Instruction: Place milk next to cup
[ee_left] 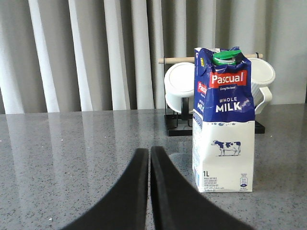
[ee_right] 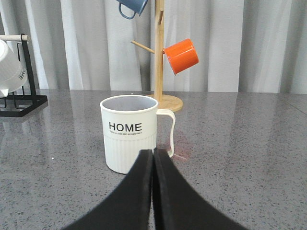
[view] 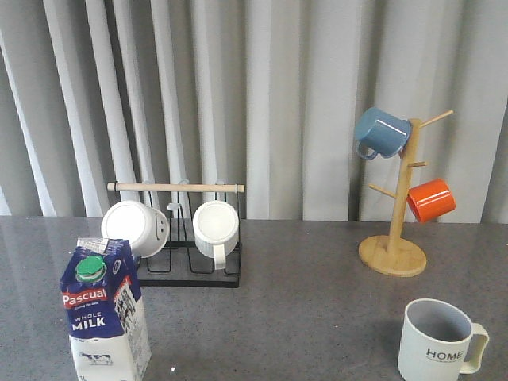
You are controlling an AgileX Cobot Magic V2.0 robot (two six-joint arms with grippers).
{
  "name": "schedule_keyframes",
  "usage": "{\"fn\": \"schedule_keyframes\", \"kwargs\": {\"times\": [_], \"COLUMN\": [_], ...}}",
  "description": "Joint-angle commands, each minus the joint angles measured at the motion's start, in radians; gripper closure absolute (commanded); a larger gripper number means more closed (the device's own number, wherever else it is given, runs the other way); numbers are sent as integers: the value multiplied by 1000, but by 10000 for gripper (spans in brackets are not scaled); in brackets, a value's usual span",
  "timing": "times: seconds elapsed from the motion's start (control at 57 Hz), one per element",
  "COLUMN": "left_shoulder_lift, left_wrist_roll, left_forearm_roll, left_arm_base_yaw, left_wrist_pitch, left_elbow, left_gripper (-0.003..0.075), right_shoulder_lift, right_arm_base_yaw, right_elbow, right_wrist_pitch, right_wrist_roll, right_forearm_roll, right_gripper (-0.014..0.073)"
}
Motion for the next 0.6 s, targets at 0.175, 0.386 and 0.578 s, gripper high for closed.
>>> {"fn": "schedule_keyframes", "kwargs": {"times": [0.175, 0.386, 0.578], "left_shoulder_lift": [-7, 234, 611], "left_wrist_roll": [-63, 11, 15], "left_forearm_roll": [-4, -2, -3], "left_arm_base_yaw": [1, 1, -12], "left_wrist_pitch": [-268, -49, 89], "left_elbow": [-84, -382, -546], "left_gripper": [726, 726, 726], "right_shoulder_lift": [-14, 275, 667], "right_arm_base_yaw": [-2, -3, -1], "right_elbow": [-66, -343, -460], "right_wrist_pitch": [-483, -272, -148], "right_wrist_roll": [62, -28, -100], "right_forearm_roll": [27, 43, 49], "right_gripper": [601, 601, 601]}}
